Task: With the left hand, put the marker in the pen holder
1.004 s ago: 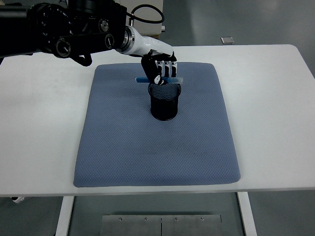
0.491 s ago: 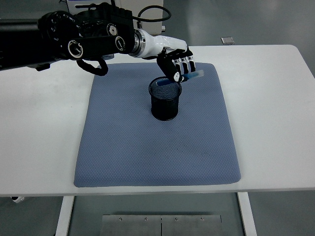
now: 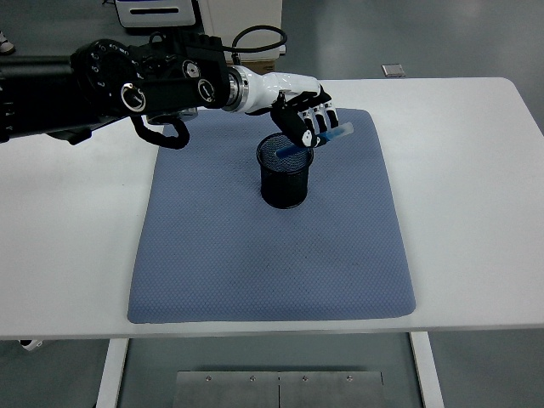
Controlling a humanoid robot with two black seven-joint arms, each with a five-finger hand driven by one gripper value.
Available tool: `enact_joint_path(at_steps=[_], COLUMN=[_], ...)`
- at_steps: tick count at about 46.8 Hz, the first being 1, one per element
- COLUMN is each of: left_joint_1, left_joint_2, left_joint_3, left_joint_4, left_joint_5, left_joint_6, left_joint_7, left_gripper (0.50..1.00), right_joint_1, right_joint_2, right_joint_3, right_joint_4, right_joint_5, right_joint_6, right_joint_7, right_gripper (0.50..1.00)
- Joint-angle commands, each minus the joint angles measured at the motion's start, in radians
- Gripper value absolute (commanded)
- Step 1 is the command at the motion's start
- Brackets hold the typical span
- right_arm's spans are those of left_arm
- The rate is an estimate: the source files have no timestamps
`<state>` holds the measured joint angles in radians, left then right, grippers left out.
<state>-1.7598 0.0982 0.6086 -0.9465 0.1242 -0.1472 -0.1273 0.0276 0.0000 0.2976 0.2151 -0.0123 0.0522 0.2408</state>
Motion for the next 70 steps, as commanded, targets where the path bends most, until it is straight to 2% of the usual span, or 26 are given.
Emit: enact_joint_path(at_steps=[1, 6, 16, 21, 28, 35, 43, 50, 56, 63, 70], left_joint_1=[-0.009, -0.02, -0.021, -0.018, 0.017, 0.131, 0.361, 0.52, 0.621, 0.741, 0.796], left_joint_2=[0.003, 0.006, 0.041, 0.104, 0.201, 0.327, 0.425, 0.497, 0.517, 0.529, 0.549], left_joint_3=[-0.001, -0.003, -0.004, -0.021, -0.121, -0.233, -0.472, -0.68, -0.805, -0.934, -1.013], left_joint_4=[0.0, 0.0, 0.0, 0.002, 0.011, 0.052, 0.153, 0.17, 0.173, 0.178, 0.196], left_joint_5=[0.0, 0.0, -0.002, -0.005, -0.009, -0.011, -0.009, -0.009, -0.012, -0.034, -0.061], left_joint_6=[0.001, 0.001, -0.009, -0.009, -0.015, -0.014, -0.017, -0.032, -0.074, -0.077, -0.077], left_joint_7=[0.0, 0.0, 0.0, 0.0, 0.0, 0.0, -0.002, -0.002, -0.012, -0.066, -0.075], left_gripper=[0.871, 1.0, 1.0, 1.0, 1.0, 1.0, 1.0, 1.0, 1.0, 1.0, 1.0], right_joint_1=[0.0, 0.0, 0.0, 0.0, 0.0, 0.0, 0.0, 0.0, 0.0, -0.031, -0.034], right_joint_2=[0.0, 0.0, 0.0, 0.0, 0.0, 0.0, 0.0, 0.0, 0.0, 0.0, 0.0], right_joint_3=[0.0, 0.0, 0.0, 0.0, 0.0, 0.0, 0.0, 0.0, 0.002, 0.0, 0.0], right_joint_4=[0.0, 0.0, 0.0, 0.0, 0.001, 0.0, 0.0, 0.0, 0.0, 0.003, 0.001], right_joint_5=[0.0, 0.0, 0.0, 0.0, 0.0, 0.0, 0.0, 0.0, 0.002, 0.0, 0.002], right_joint_6=[0.0, 0.0, 0.0, 0.0, 0.0, 0.0, 0.0, 0.0, 0.0, 0.0, 0.0], right_joint_7=[0.0, 0.0, 0.0, 0.0, 0.0, 0.0, 0.0, 0.0, 0.0, -0.002, -0.002], right_gripper=[1.0, 1.0, 1.0, 1.0, 1.0, 1.0, 1.0, 1.0, 1.0, 1.0, 1.0])
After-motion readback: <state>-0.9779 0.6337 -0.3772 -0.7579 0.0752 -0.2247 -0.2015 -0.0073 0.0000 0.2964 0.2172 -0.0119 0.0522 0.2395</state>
